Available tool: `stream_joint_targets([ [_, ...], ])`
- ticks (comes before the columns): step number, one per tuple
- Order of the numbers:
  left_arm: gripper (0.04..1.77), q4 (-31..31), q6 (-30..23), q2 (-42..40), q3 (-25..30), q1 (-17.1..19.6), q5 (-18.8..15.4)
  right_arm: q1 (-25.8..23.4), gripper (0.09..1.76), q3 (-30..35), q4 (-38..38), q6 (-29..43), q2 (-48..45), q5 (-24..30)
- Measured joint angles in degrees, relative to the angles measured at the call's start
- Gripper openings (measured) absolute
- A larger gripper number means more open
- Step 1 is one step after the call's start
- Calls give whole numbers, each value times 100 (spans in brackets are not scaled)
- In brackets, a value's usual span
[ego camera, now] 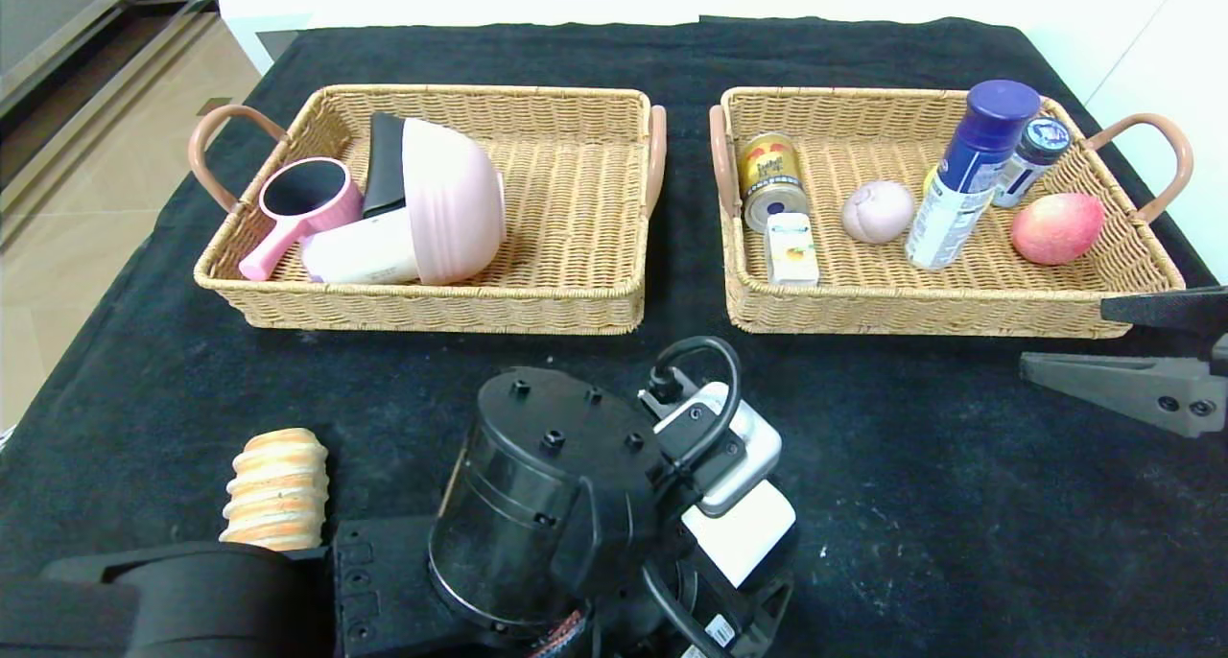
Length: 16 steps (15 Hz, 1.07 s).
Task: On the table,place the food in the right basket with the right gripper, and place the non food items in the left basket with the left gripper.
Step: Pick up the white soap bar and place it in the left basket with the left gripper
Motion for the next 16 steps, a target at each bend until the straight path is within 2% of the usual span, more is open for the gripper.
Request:
stream_joint_targets([
  [3,172,-419,26,118,171,-63,63,0,171,0,0,0,0,1],
  [6,172,-967,317,256,396,-94,94,0,171,0,0,-2,2,0],
  [14,172,-1034,400,419,550,-140,196,0,171,0,-1,0,2,0],
  [16,172,-1287,488,469,603,-140,196,0,171,0,0,0,2,1],
])
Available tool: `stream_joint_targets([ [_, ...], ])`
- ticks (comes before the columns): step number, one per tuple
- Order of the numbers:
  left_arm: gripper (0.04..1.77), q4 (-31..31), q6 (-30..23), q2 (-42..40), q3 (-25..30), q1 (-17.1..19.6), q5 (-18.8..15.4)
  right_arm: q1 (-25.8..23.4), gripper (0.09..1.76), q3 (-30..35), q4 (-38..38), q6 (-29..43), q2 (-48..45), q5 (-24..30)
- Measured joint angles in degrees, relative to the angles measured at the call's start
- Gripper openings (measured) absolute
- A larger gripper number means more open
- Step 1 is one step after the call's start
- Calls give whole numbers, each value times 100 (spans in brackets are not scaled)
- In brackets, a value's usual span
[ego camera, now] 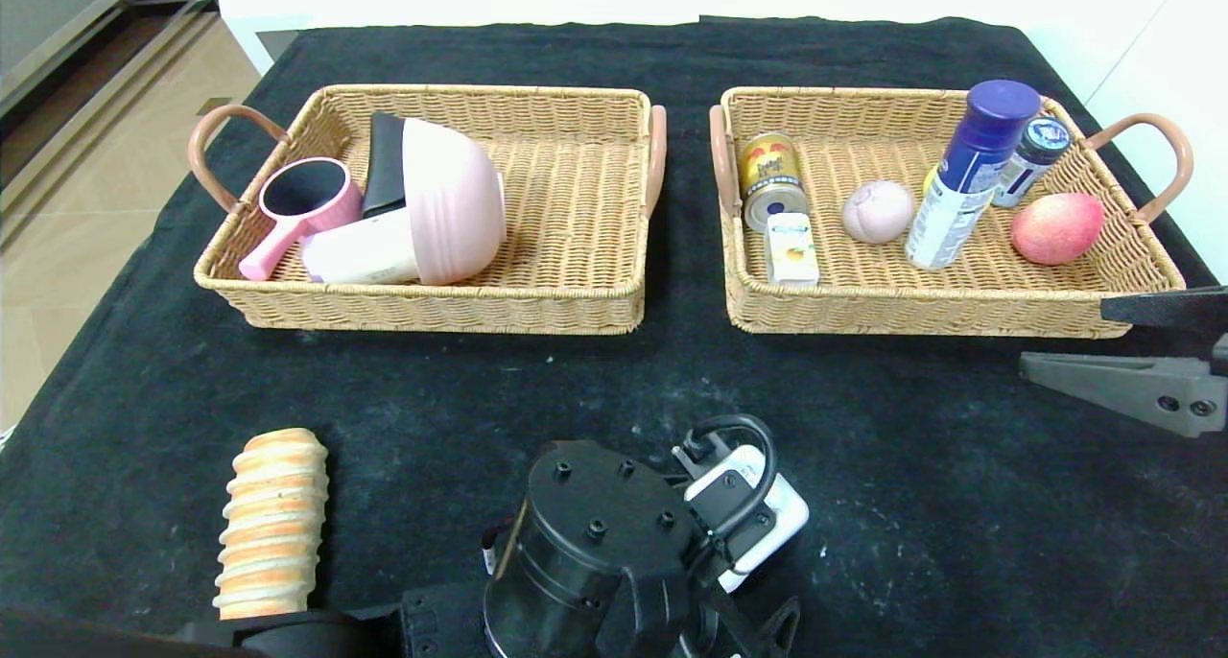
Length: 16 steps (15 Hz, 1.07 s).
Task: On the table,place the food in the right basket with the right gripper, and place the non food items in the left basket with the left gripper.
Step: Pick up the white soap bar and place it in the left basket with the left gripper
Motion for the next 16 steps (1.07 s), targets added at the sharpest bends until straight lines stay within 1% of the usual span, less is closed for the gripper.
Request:
stream_joint_targets([
  [3,172,-461,166,129,85,5,66,0,171,0,0,-2,0,-1],
  [5,172,-507,216,211,129,7,156,0,171,0,0,0,0,-1],
  [13,172,-523,232,327,140,18,201,0,171,0,-1,-2,0,-4],
  [16,172,-724,274,377,134,24,223,0,171,7,0,-5,0,-1],
])
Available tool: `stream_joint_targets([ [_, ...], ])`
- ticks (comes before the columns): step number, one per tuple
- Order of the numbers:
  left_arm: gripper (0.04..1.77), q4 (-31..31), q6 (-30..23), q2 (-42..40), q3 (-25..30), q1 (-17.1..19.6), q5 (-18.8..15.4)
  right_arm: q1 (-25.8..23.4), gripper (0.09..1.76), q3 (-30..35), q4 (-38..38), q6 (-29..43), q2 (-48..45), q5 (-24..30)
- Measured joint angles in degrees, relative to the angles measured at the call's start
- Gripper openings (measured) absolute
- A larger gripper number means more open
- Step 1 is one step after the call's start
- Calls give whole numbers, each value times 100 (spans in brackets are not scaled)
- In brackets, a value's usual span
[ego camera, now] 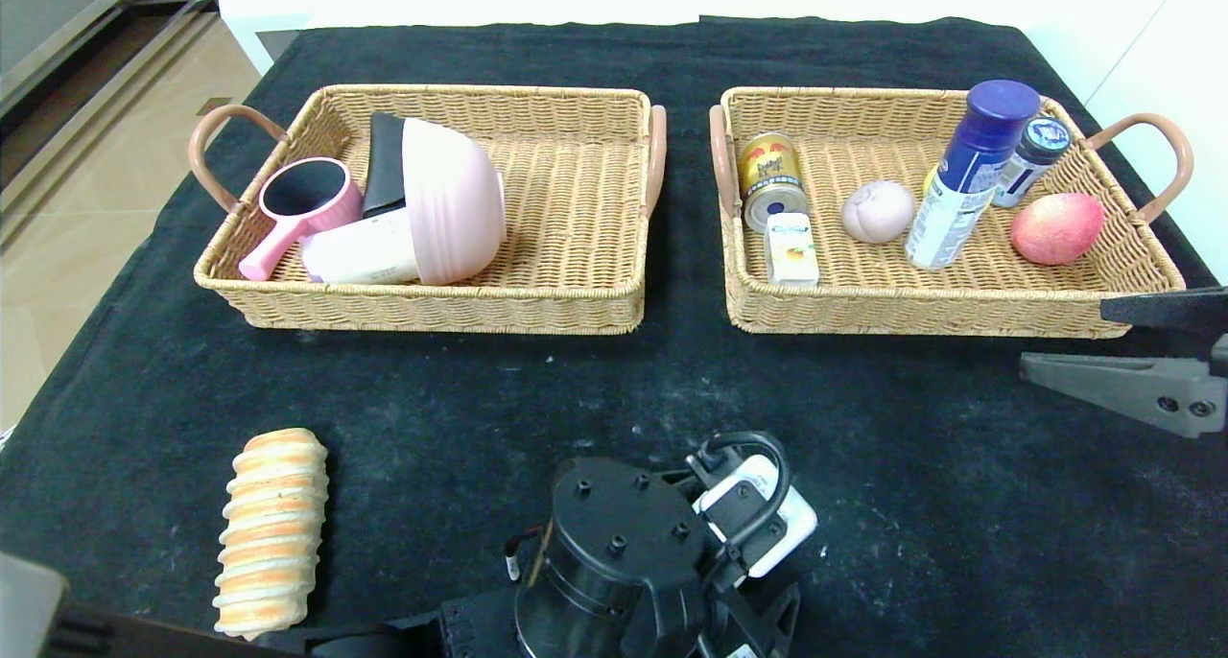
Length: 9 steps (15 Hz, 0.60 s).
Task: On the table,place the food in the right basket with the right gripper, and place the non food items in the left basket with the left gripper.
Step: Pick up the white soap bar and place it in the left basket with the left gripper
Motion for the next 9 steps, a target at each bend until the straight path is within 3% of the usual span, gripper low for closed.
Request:
stream_joint_targets([
  [2,172,-105,44,41,11,9,88,0,171,0,-1,5,0,0],
  [3,162,-106,51,56,20,9,90,0,171,2,-1,2,0,-2],
  [6,113,-105,55,69,30,11,101,0,171,2,-1,5,0,0],
  [9,103,-105,55,69,34,11,99,0,171,0,-1,2,-2,-2],
])
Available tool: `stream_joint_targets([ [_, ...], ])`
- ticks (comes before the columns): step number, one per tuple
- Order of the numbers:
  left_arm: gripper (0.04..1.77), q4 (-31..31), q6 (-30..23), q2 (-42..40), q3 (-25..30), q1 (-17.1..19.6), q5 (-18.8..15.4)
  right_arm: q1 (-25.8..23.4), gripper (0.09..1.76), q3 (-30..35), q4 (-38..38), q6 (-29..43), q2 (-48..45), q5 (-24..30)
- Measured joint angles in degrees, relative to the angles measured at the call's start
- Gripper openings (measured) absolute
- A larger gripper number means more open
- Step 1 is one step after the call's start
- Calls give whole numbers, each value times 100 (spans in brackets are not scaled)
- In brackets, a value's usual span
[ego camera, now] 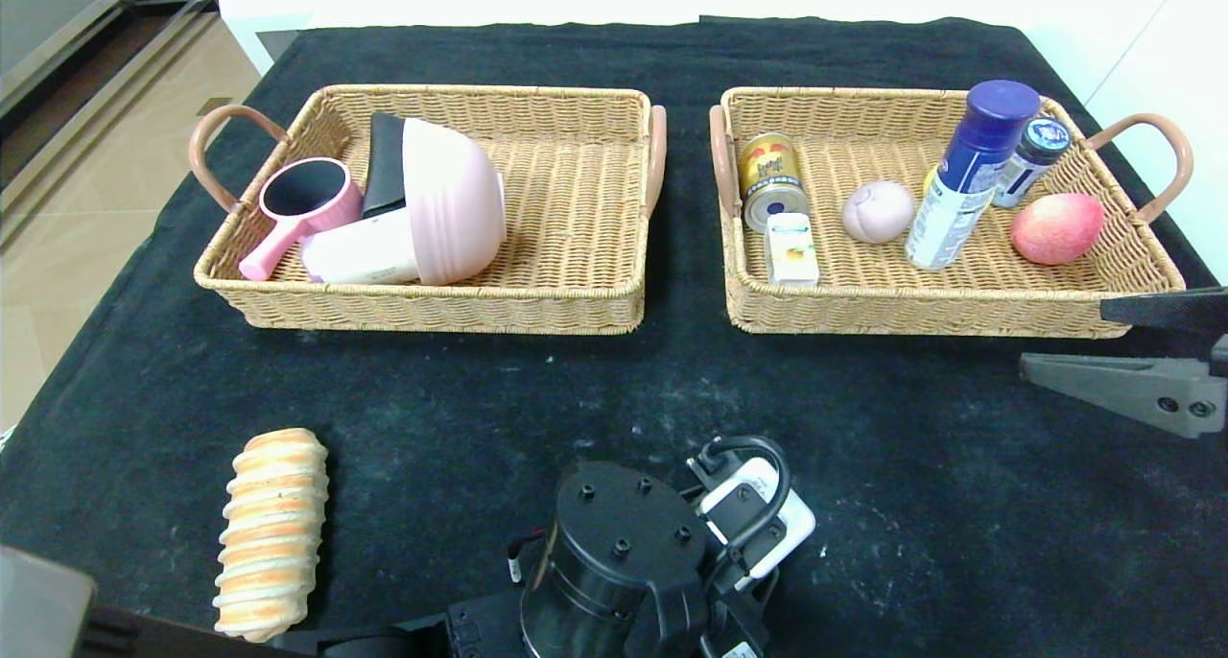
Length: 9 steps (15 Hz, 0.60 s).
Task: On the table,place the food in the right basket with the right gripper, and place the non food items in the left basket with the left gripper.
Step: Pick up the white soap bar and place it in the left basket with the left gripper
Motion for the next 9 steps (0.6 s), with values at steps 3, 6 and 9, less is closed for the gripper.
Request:
stream_joint_targets([
  [3,103,0,-4,0,5,-2,0,0,171,-2,1,0,0,2],
  [6,102,2,-2,0,5,-6,2,0,171,-2,1,2,2,2],
  [9,102,7,-4,2,5,-6,2,0,171,-2,0,2,0,-2],
])
